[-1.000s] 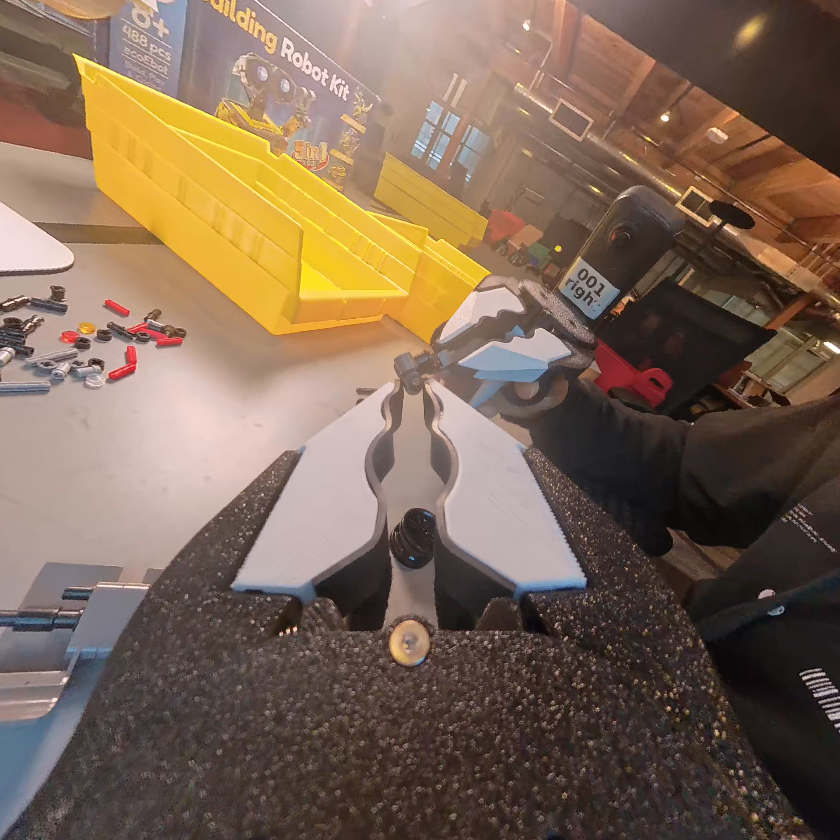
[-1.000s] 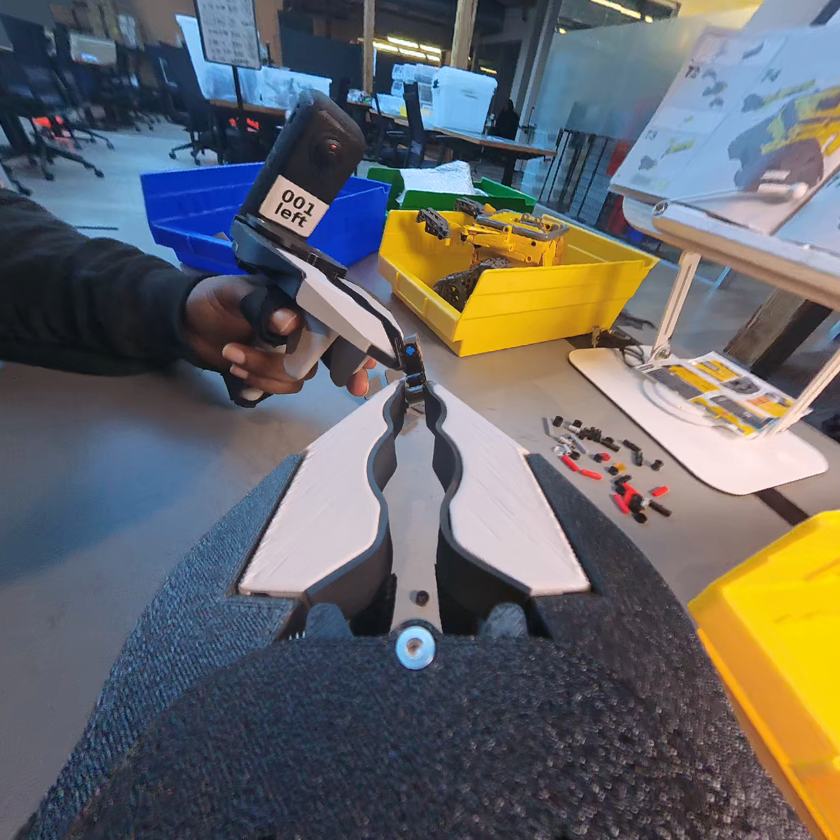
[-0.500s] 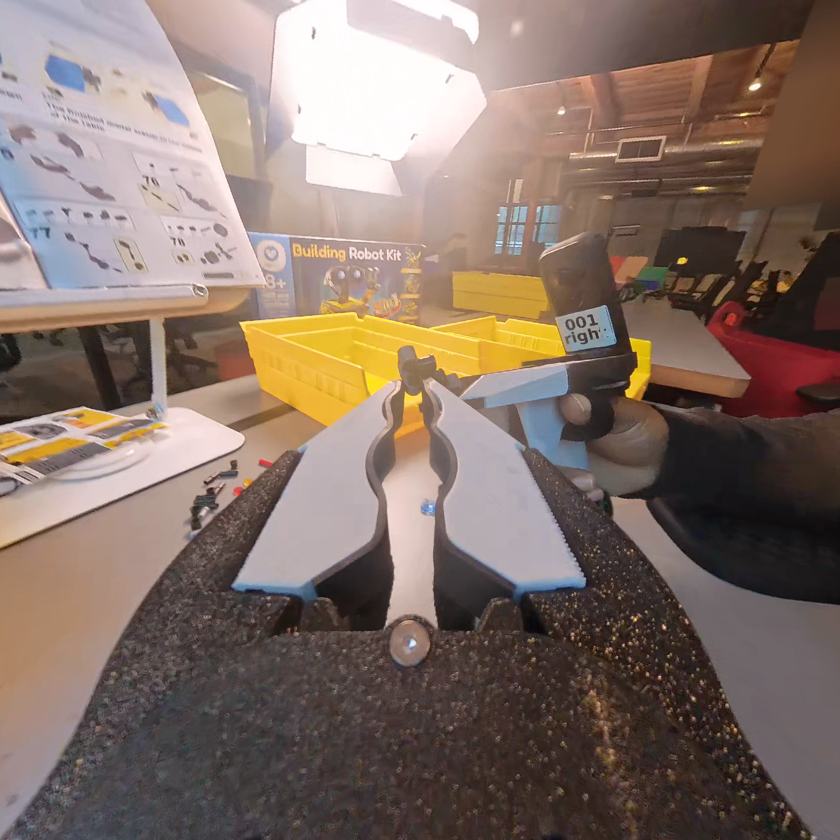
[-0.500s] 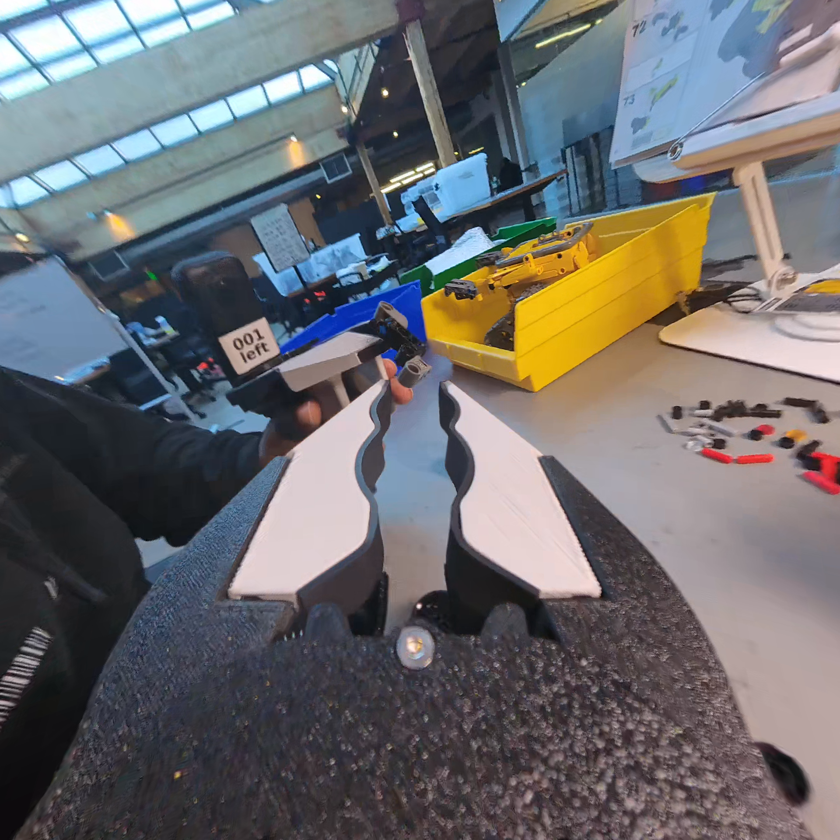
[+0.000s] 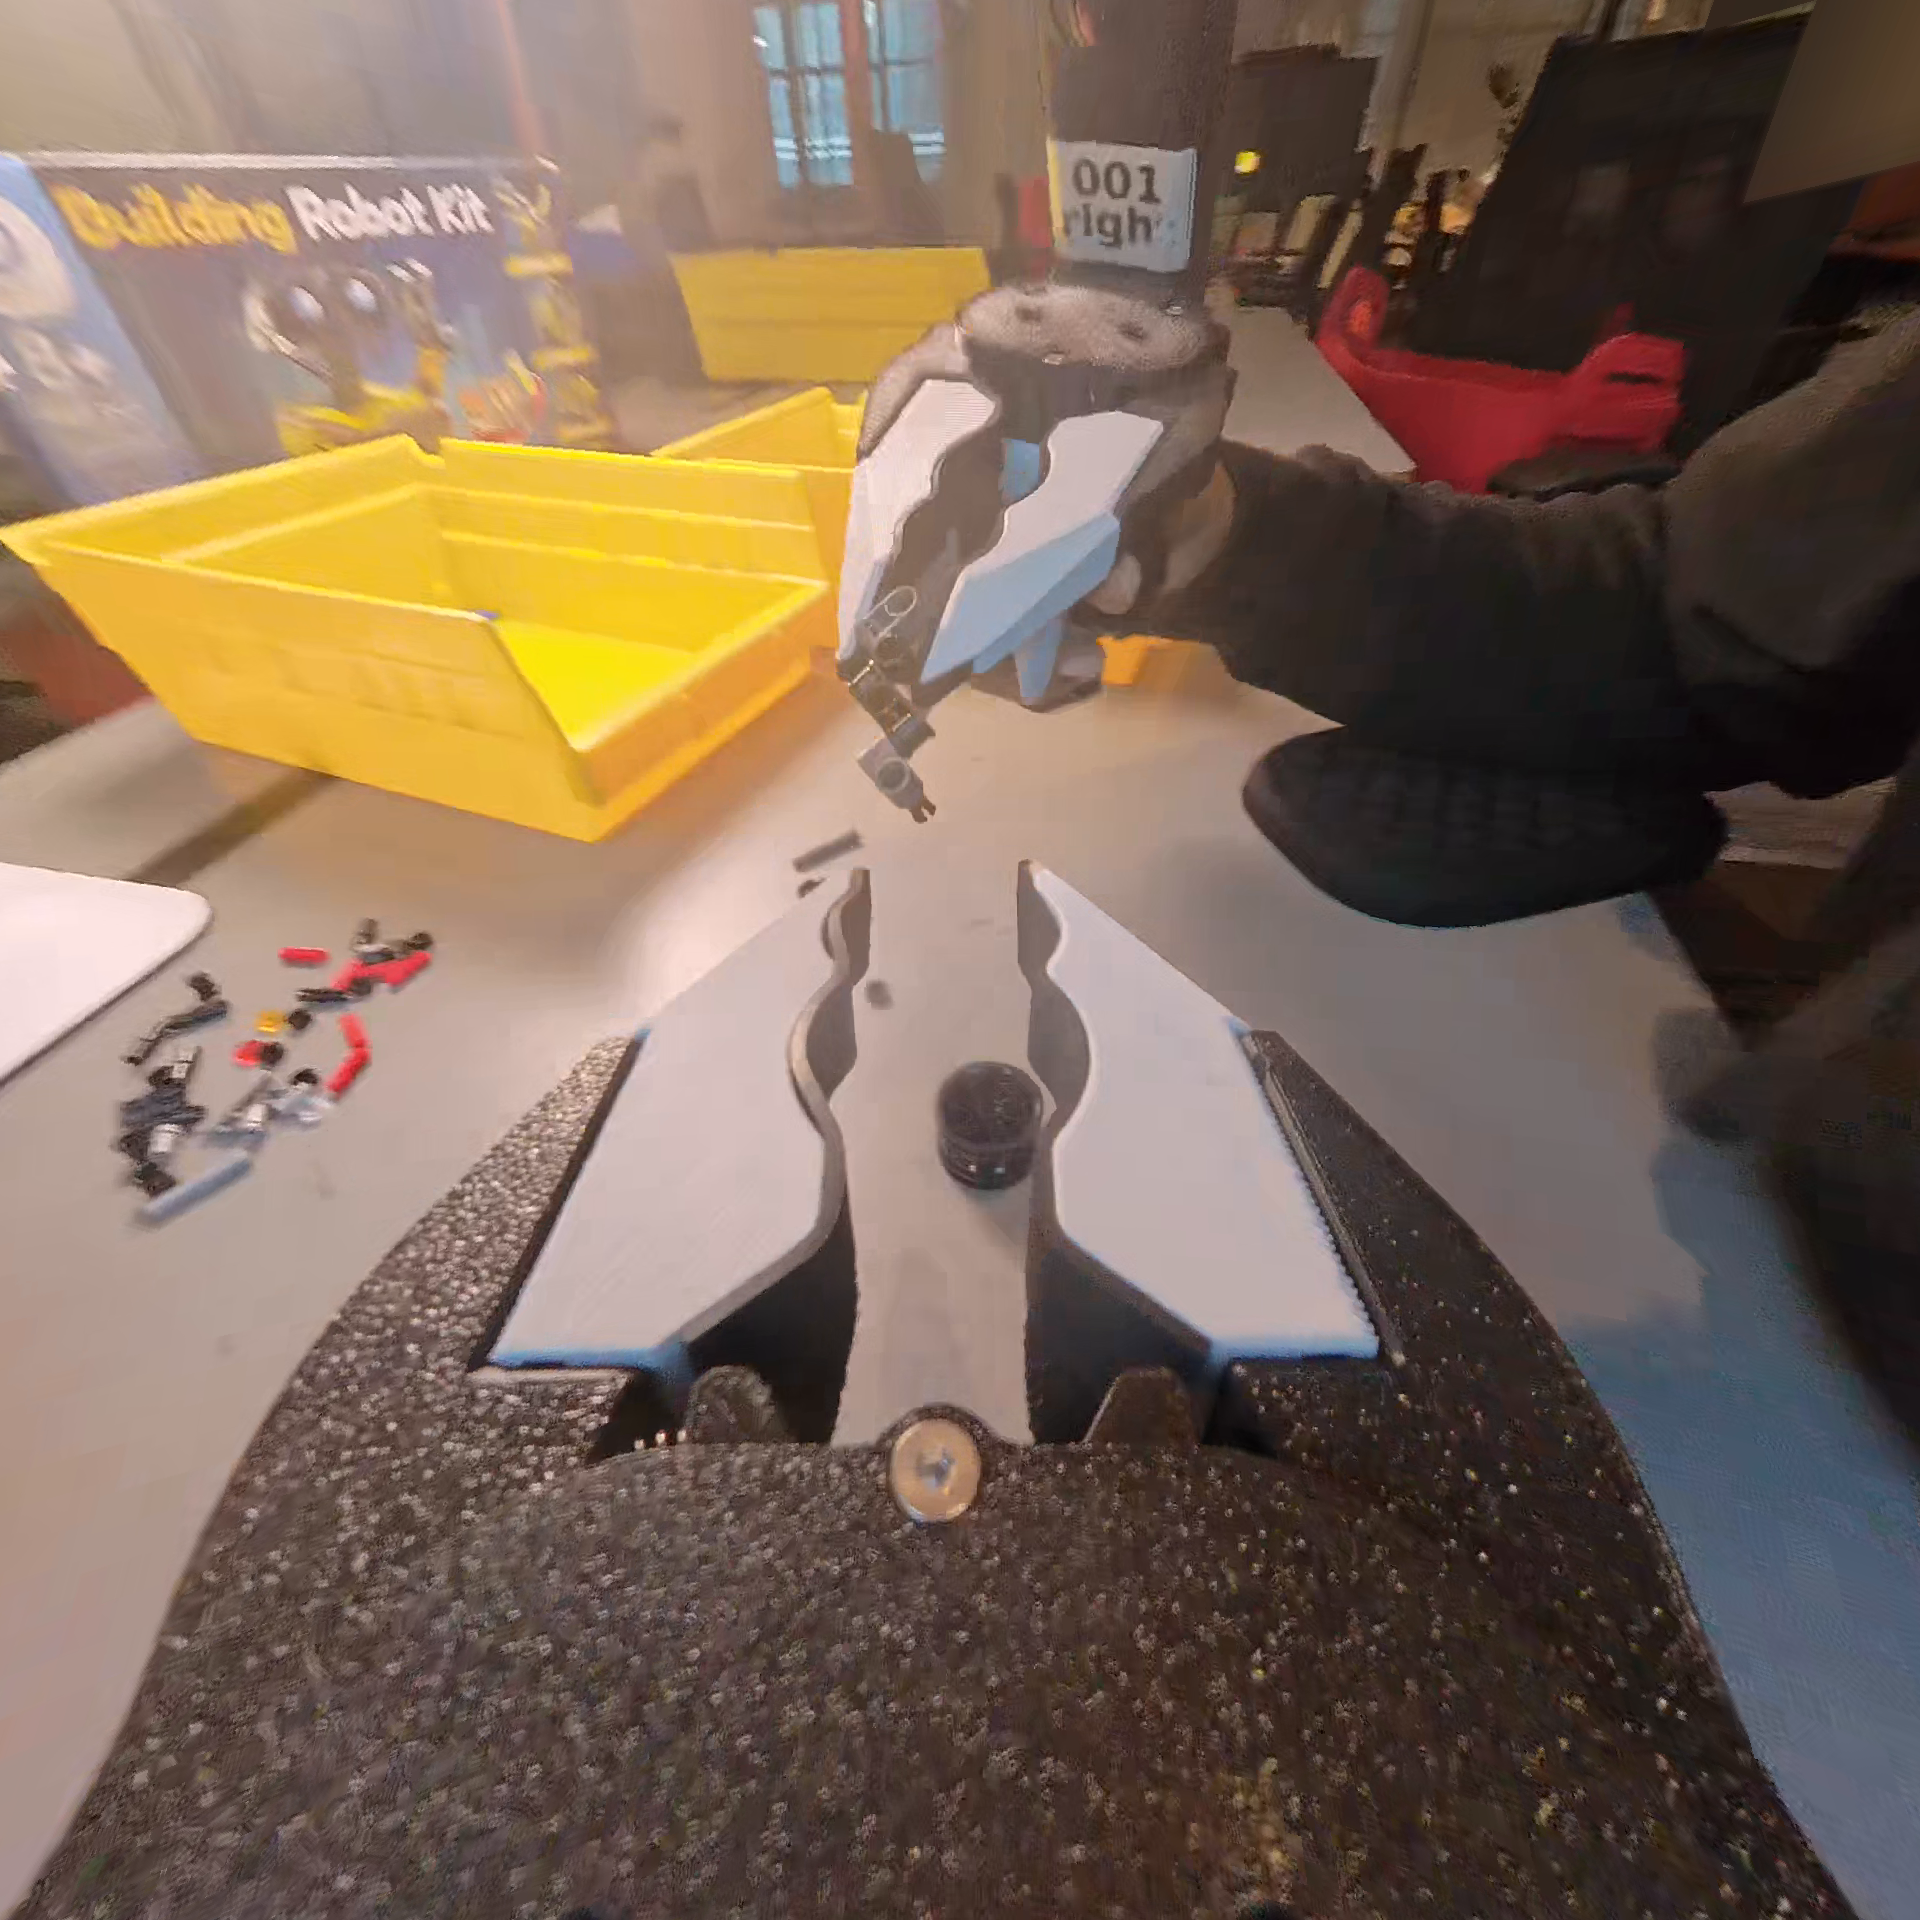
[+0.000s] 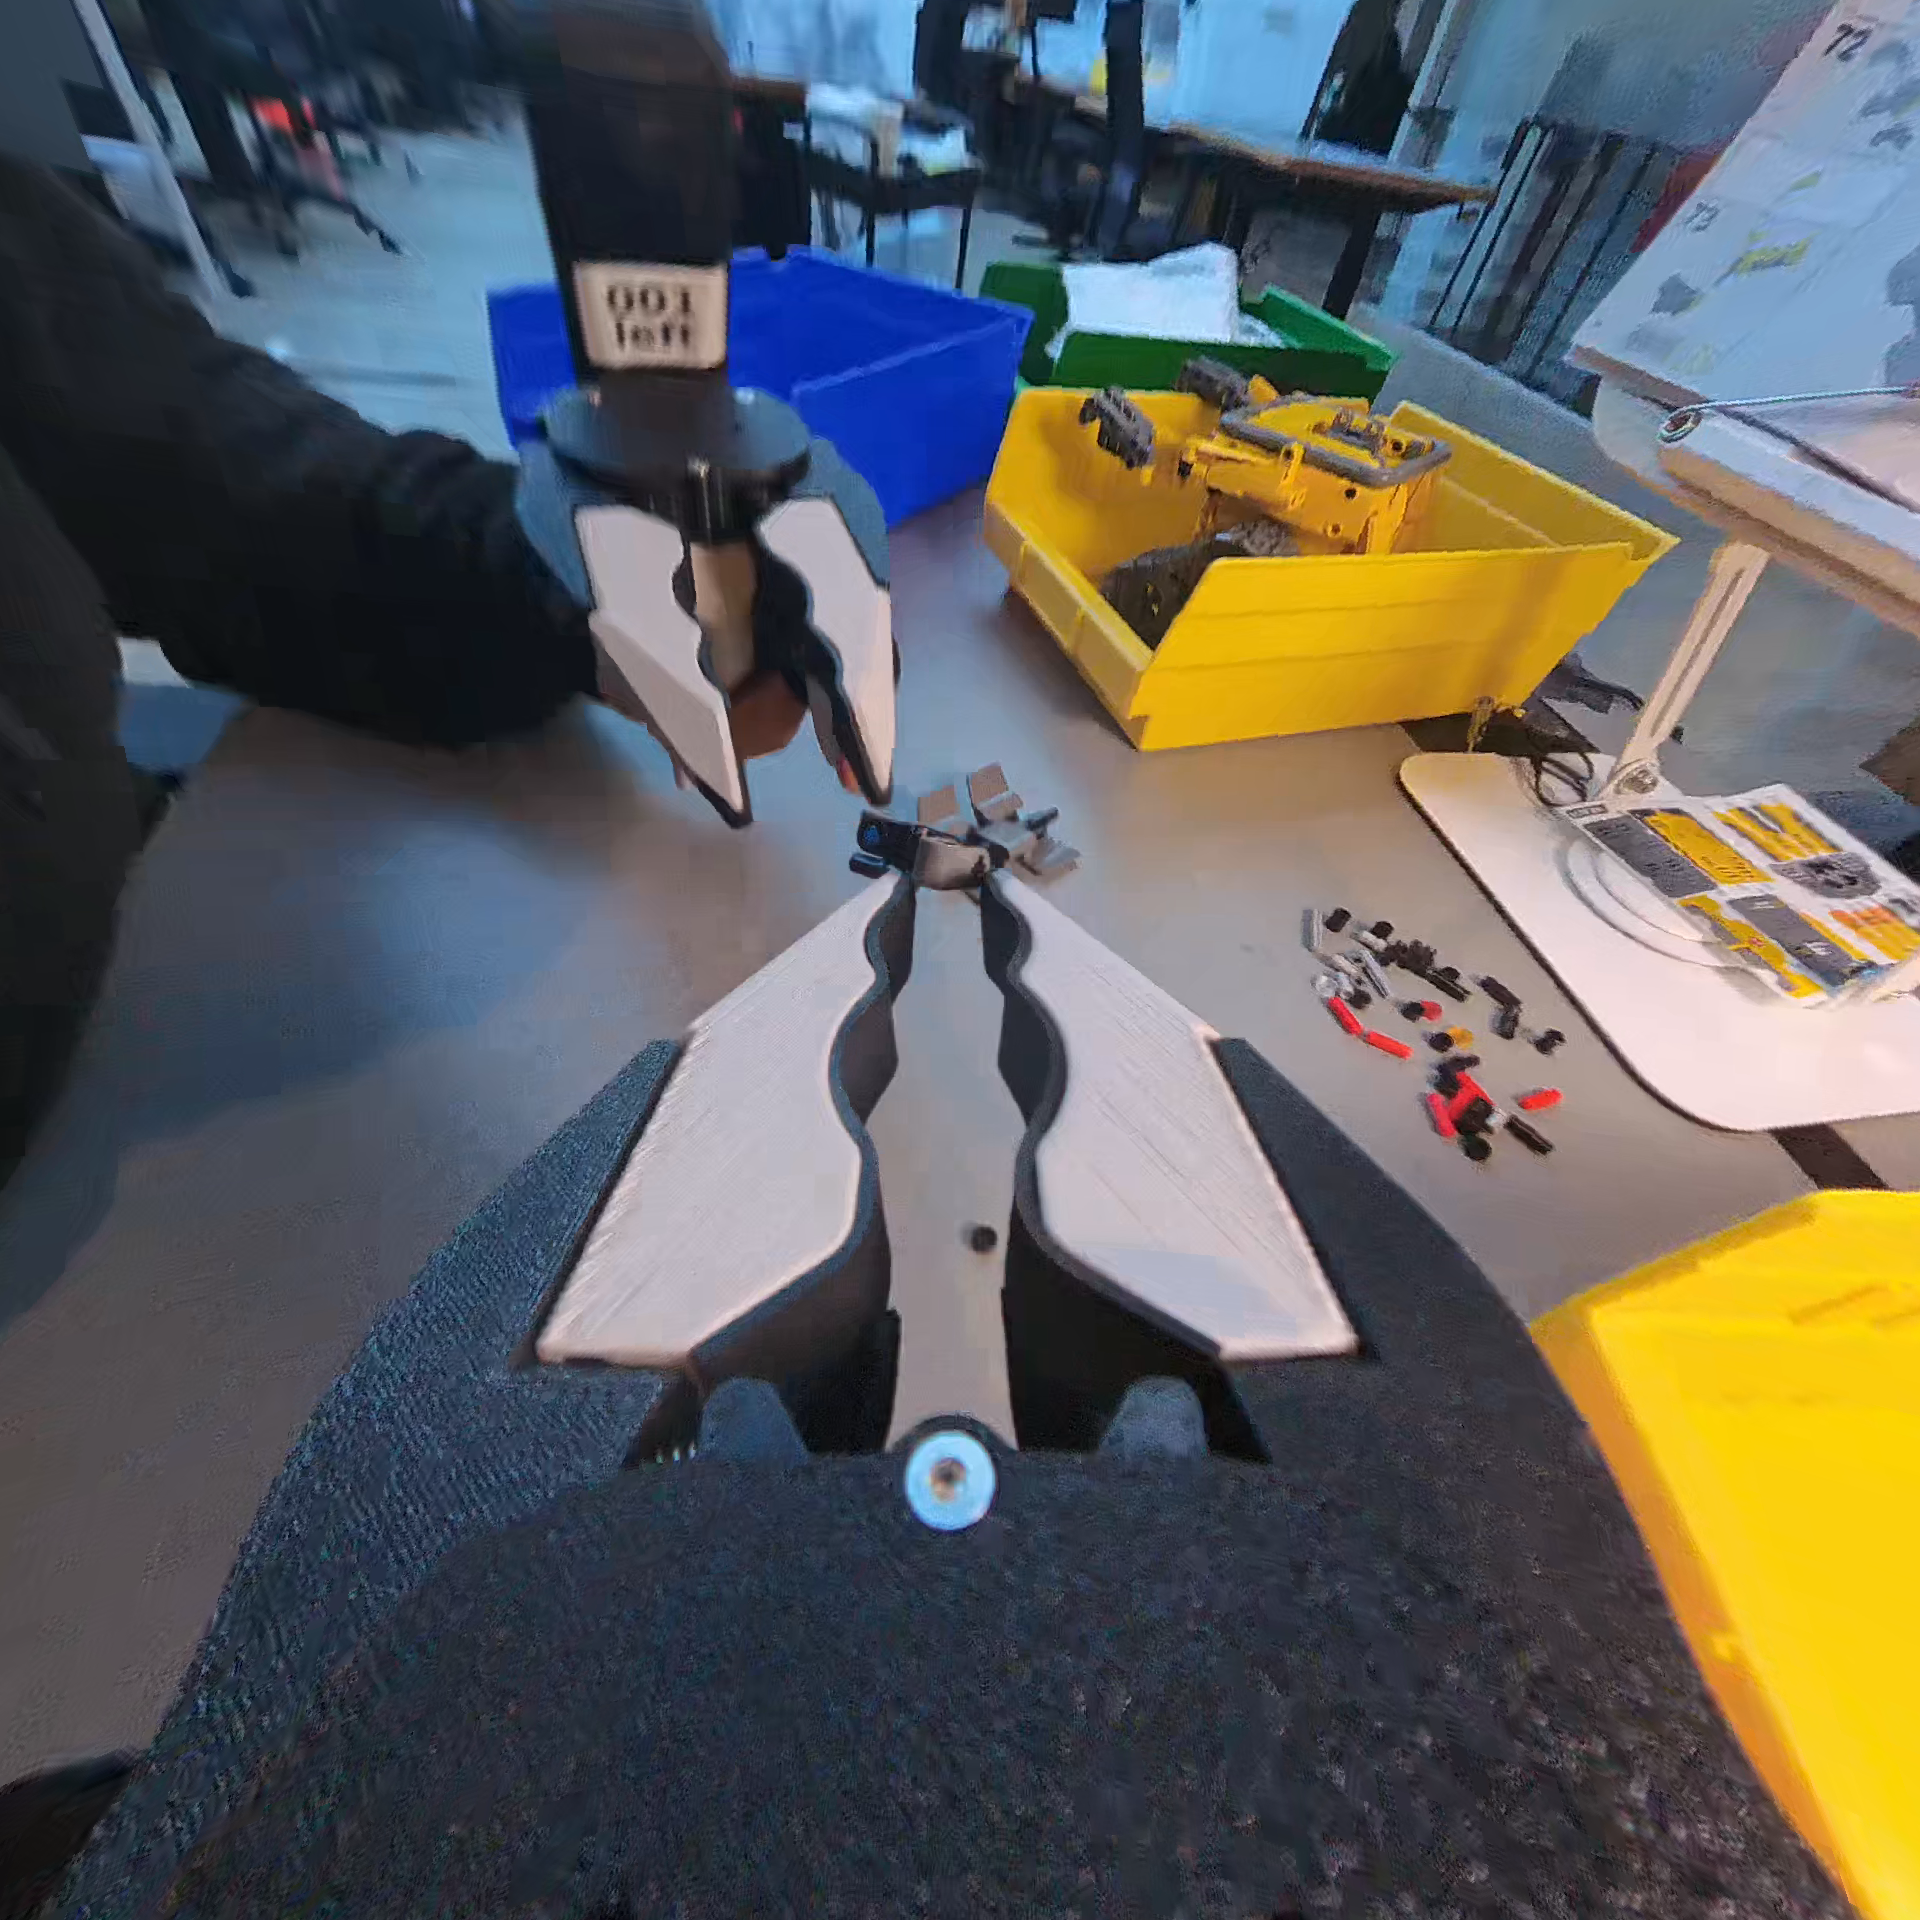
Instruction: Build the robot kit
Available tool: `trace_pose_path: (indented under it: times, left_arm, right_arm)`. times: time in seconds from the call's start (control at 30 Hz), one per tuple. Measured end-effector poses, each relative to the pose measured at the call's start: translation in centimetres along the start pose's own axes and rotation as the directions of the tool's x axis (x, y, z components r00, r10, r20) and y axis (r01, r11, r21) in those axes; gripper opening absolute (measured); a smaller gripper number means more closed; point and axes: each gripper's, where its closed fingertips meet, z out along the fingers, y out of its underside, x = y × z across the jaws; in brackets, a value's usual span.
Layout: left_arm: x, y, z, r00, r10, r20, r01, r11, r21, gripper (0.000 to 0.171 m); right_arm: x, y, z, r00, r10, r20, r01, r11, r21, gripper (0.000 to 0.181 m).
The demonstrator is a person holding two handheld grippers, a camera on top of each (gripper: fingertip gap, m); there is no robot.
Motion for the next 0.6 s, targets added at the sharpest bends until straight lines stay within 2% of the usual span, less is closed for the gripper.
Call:
trace_pose_path:
  times: [0.1, 0.13, 0.2, 0.27, 0.33, 0.4, 0.53, 0.6]
  left_arm:
    - [-0.1, 0.2, 0.5, 0.988, -0.147, -0.051, 0.144, 0.988, -0.057, 0.025]
    - [0.5, 0.3, 0.8, 0.978, -0.188, -0.093, 0.182, 0.981, -0.069, 0.025]
    - [1.0, 0.3, 1.3, 0.957, -0.259, -0.128, 0.25, 0.965, -0.082, 0.022]
    - [1.6, 1.2, 1.8, 0.936, -0.317, -0.151, 0.298, 0.945, -0.134, 0.01]
    - [1.6, 2.6, 2.1, 0.939, -0.317, -0.131, 0.29, 0.937, -0.193, 0.006]
    - [0.3, 3.5, 1.8, 0.96, -0.275, -0.049, 0.259, 0.942, -0.215, 0.0]
    - [-1.6, 3.0, 0.0, 0.962, -0.274, 0.006, 0.271, 0.947, -0.174, 0.0]
    - [-2.4, 2.9, -0.8, 0.957, -0.29, 0.022, 0.29, 0.944, -0.158, 0.002]
  right_arm:
    - [-1.2, 1.6, 0.1, 0.993, -0.11, 0.04, 0.114, 0.986, -0.123, 0.013]
    - [-1.8, 1.8, 0.3, 0.989, -0.136, 0.062, 0.143, 0.979, -0.143, 0.0]
    - [-2.7, 2.0, 0.9, 0.98, -0.183, 0.084, 0.194, 0.969, -0.152, 0.0]
    - [-3.4, 2.2, 1.4, 0.973, -0.205, 0.102, 0.219, 0.963, -0.159, 0.0]
    - [-3.5, 3.1, 1.9, 0.976, -0.189, 0.111, 0.208, 0.958, -0.197, 0.0]
    - [-3.7, 4.2, 2.2, 0.976, -0.177, 0.123, 0.202, 0.952, -0.229, 0.0]
    - [-5.4, 4.4, 2.7, 0.971, -0.147, 0.19, 0.188, 0.958, -0.217, 0.0]
    - [-6.7, 4.5, 3.3, 0.962, -0.12, 0.244, 0.174, 0.961, -0.214, 0.008]
